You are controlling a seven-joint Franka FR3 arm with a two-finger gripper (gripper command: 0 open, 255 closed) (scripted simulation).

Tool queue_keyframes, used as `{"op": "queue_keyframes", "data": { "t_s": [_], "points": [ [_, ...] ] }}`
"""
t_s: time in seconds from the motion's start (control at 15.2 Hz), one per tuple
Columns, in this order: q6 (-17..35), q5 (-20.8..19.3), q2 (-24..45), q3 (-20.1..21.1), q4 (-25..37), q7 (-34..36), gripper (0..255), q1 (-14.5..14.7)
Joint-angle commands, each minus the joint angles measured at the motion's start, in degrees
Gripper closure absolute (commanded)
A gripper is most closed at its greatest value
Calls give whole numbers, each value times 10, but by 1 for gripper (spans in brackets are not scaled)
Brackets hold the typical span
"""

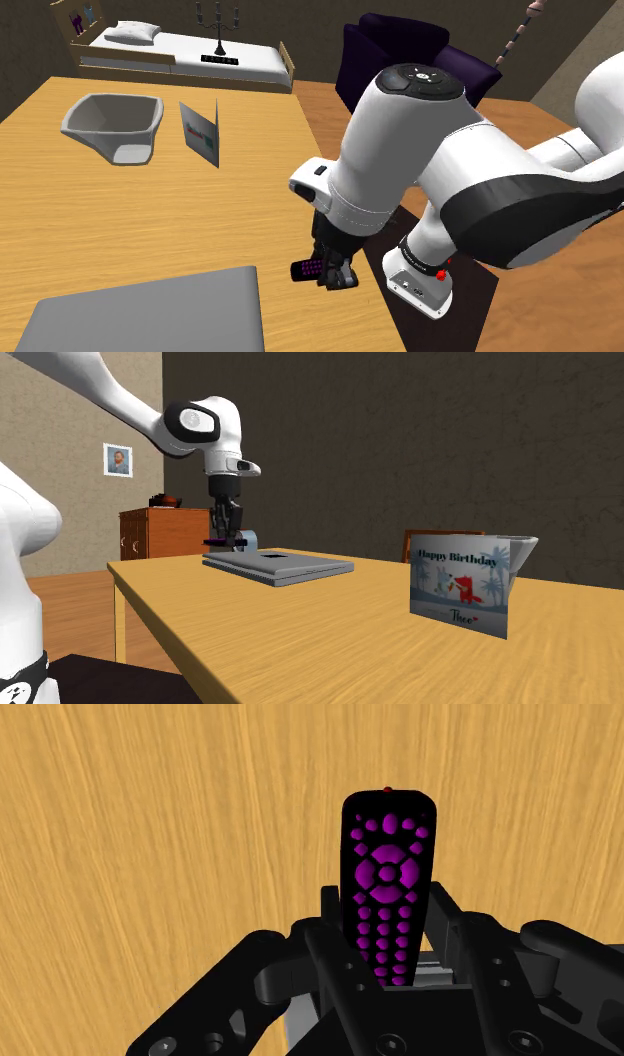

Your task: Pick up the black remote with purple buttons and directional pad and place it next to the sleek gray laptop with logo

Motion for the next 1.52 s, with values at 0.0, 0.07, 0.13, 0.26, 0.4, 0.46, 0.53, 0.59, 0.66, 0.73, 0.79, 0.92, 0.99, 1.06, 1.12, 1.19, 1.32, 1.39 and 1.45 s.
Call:
{"op": "queue_keyframes", "data": {
  "t_s": [0.0, 0.07, 0.13, 0.26, 0.4, 0.46, 0.53, 0.59, 0.66, 0.73, 0.79, 0.92, 0.99, 1.06, 1.12, 1.19, 1.32, 1.39, 1.45],
  "points": [
    [-5, 14, -6, 22, 3, 29, 255, 15],
    [-6, 20, -6, 34, 7, 44, 255, 22],
    [-7, 26, -4, 46, 11, 58, 255, 28],
    [-8, 37, 0, 70, 21, 88, 255, 38],
    [-9, 46, 7, 96, 34, 118, 255, 47],
    [-9, 50, 12, 109, 42, 133, 255, 50],
    [-8, 53, 17, 122, 50, 149, 255, 53],
    [-8, 56, 24, 135, 59, 164, 255, 55],
    [-7, 58, 30, 149, 68, 180, 255, 56],
    [-6, 59, 38, 164, 78, 195, 255, 57],
    [-5, 59, 46, 178, 89, 212, 255, 57],
    [-3, 58, 64, 209, 111, 244, 255, 55],
    [-2, 56, 74, 225, 123, 261, 255, 52],
    [0, 53, 85, 242, 136, 279, 255, 49],
    [1, 49, 97, 259, 149, 296, 255, 44],
    [3, 43, 109, 278, 163, 315, 255, 39],
    [7, 28, 138, 319, 192, 354, 255, 24],
    [8, 17, 154, 342, 207, 374, 255, 14],
    [10, 4, 172, 367, 223, 397, 255, 3]
  ]
}}
